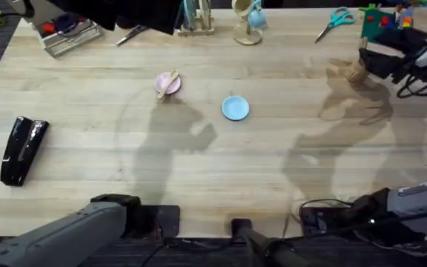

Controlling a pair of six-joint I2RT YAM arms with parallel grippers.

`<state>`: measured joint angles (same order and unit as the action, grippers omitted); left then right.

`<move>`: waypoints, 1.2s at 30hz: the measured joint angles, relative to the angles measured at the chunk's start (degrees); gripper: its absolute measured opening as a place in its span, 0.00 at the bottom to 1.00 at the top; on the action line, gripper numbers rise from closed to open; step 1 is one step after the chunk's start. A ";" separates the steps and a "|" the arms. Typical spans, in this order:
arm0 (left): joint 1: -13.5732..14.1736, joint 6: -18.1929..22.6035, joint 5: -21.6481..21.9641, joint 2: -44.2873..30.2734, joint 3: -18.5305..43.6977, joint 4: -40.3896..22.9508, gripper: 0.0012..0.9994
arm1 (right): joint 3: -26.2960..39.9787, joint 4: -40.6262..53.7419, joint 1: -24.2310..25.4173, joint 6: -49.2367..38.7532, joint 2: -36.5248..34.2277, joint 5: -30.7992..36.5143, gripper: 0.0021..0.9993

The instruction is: Pick up a utensil and set it on the pink plate, then put the other utensil in the container.

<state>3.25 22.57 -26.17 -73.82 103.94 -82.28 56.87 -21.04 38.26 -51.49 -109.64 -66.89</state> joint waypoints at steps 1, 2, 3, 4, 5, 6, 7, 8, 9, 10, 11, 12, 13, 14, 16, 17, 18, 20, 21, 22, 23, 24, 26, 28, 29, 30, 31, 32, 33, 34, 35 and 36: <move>0.00 0.00 0.00 0.00 0.00 -0.02 0.99 | 0.47 -0.02 0.00 1.00 0.02 0.00 0.47; 0.00 0.00 0.01 0.00 0.00 -0.02 0.99 | 0.91 -0.04 0.00 2.04 0.00 0.00 0.49; 0.00 0.00 0.02 0.00 0.00 -0.02 0.99 | 1.44 -0.07 0.00 3.28 0.00 0.00 0.53; 0.00 0.00 0.02 0.00 0.00 -0.02 0.99 | 2.31 -0.13 -0.22 6.62 0.02 0.02 0.62; 0.00 0.00 0.02 0.00 0.00 0.00 0.99 | 2.35 -0.10 -0.32 7.57 0.06 0.02 0.64; 0.00 0.00 0.01 0.00 0.00 -0.02 0.99 | 2.35 0.02 -0.49 8.51 0.15 0.03 0.66; 0.00 0.00 0.00 0.00 0.00 0.00 0.99 | 2.35 0.15 -0.65 9.40 0.26 0.04 0.68; 0.00 0.00 0.02 0.00 0.00 -0.02 0.99 | 2.35 0.39 -0.89 10.38 0.59 0.16 0.70; 0.00 0.00 0.01 0.00 0.00 0.00 0.99 | 2.35 0.81 -1.02 11.32 1.15 0.38 0.73; 0.00 0.00 0.02 0.00 0.00 -0.02 0.99 | 2.35 1.51 -1.19 12.27 1.98 0.75 0.76; 0.00 0.00 0.02 0.00 0.00 -0.02 0.99 | 2.35 2.63 -1.35 13.13 3.16 1.27 0.78; 0.00 0.00 0.02 0.00 0.00 0.00 0.99 | 2.35 4.31 -1.46 13.87 4.66 1.94 0.81; 0.00 0.00 0.02 0.00 0.00 -0.02 0.99 | 2.35 5.98 -1.53 14.33 6.09 2.63 0.84; 0.00 0.00 0.02 0.00 0.00 0.00 0.99 | 2.35 7.79 -1.66 14.84 7.83 3.53 0.87; 0.00 0.00 0.02 0.00 0.00 0.00 0.99 | 2.35 10.95 -1.90 15.48 11.03 5.36 0.92; 0.00 0.00 0.02 0.00 0.00 -0.02 0.99 | 2.35 12.73 -2.16 15.70 12.81 6.47 0.96; 0.00 0.00 0.00 0.00 0.00 0.00 0.99 | 2.37 14.27 -2.44 15.87 14.29 7.44 0.98; 0.00 0.00 0.00 0.00 0.00 -0.02 0.99 | 2.38 16.93 -3.23 16.20 17.34 9.17 0.99; 0.00 0.00 0.00 0.00 0.00 0.00 0.99 | 2.38 18.35 -3.72 16.37 18.88 10.04 0.99; 0.00 0.00 0.01 0.00 0.00 -0.02 0.99 | 2.38 19.62 -4.19 16.61 20.29 10.83 0.99; 0.00 0.00 0.01 0.00 0.00 -0.01 0.99 | 2.38 22.38 -5.62 18.58 24.16 13.33 0.99; 0.00 0.00 0.00 0.00 0.00 0.00 0.99 | 2.38 23.07 -6.04 19.46 25.12 14.00 0.99; 0.00 0.00 0.01 0.00 0.00 0.00 0.99 | 2.38 24.67 -6.92 21.79 27.26 15.41 1.00; 0.00 0.00 0.00 0.00 0.00 0.00 0.99 | 2.38 26.54 -7.52 23.95 29.05 16.36 1.00; 0.00 0.00 0.00 0.00 0.00 -0.01 0.99 | 2.38 27.65 -7.78 24.91 29.95 16.68 1.00; 0.00 0.00 0.01 0.00 0.00 -0.02 0.99 | 2.38 29.00 -8.07 25.92 31.04 16.93 1.00; 0.00 0.00 0.02 0.00 0.00 0.00 0.99 | 2.38 30.25 -8.29 26.73 32.09 17.20 1.00; 0.00 0.00 0.00 0.00 0.00 -0.01 0.99 | 2.38 31.62 -8.56 27.45 33.36 17.39 1.00; 0.00 0.00 0.01 0.00 0.00 -0.01 0.99 | 2.39 33.25 -8.81 27.98 34.70 17.61 1.00; 0.00 0.00 0.00 0.00 0.00 0.00 0.99 | 2.40 35.34 -9.09 28.59 36.28 17.68 1.00; 0.00 0.00 0.01 0.00 0.00 -0.02 0.99 | 2.56 37.16 -9.36 28.89 37.51 17.82 1.00; 0.00 0.00 0.01 0.00 0.00 -0.01 1.00 | 2.87 39.30 -9.61 29.23 38.73 18.09 1.00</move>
<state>3.25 22.57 -26.17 -73.82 103.94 -82.29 59.73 18.26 28.65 -22.26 -70.91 -48.80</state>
